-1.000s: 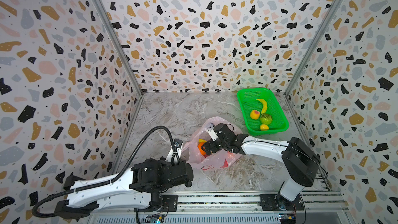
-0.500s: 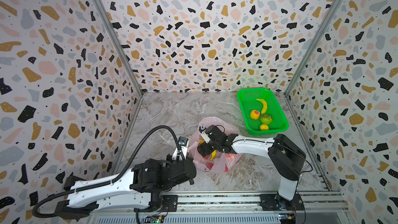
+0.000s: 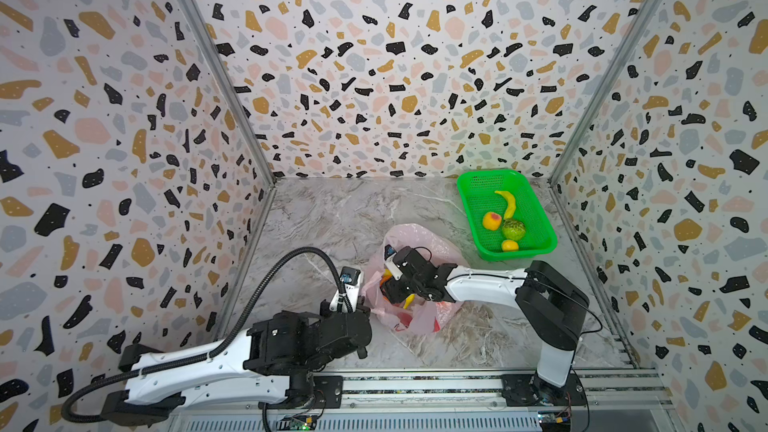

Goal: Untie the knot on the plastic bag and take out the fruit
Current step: 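Lift the orange out of the bag toward the basket, then lower the orange into the basket and open the right gripper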

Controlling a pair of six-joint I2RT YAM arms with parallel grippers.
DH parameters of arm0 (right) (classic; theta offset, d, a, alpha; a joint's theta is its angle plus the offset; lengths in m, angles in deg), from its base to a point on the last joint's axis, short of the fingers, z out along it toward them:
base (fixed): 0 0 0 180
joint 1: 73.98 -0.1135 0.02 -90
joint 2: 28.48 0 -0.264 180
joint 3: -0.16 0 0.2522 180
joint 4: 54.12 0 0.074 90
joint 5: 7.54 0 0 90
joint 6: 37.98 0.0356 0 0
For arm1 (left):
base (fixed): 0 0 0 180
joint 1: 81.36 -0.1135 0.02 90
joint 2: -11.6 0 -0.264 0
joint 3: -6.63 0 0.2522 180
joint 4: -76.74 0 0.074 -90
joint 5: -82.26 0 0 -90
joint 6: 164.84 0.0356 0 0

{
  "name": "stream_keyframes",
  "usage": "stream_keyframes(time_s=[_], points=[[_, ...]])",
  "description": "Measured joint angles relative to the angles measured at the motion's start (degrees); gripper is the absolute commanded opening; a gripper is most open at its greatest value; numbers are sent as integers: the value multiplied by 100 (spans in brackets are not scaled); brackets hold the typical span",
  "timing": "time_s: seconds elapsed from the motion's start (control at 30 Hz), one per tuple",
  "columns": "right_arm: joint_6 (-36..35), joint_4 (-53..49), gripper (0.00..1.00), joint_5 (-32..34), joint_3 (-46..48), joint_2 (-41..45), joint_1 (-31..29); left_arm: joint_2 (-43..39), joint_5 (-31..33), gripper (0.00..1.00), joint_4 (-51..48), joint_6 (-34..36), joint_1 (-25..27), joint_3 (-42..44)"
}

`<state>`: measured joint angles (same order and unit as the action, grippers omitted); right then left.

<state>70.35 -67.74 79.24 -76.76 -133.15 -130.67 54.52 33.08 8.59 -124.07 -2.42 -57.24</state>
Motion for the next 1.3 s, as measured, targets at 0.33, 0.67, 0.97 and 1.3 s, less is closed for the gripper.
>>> stream_keyframes(time_s=[0.33, 0.67, 0.97, 1.3], points=[[136, -319, 54, -251, 345, 1419, 245, 136, 20, 0, 22, 4, 0, 50], [221, -988, 55, -780, 435, 2924, 713, 133, 46, 0, 203, 55, 0, 87], [74, -1519, 55, -1169, 234, 3624, 2315, 103, 214, 0, 313, 133, 0, 105], [-299, -1250, 55, -728, 190, 2590, 4398, 332, 688, 0, 31, 275, 0, -450]])
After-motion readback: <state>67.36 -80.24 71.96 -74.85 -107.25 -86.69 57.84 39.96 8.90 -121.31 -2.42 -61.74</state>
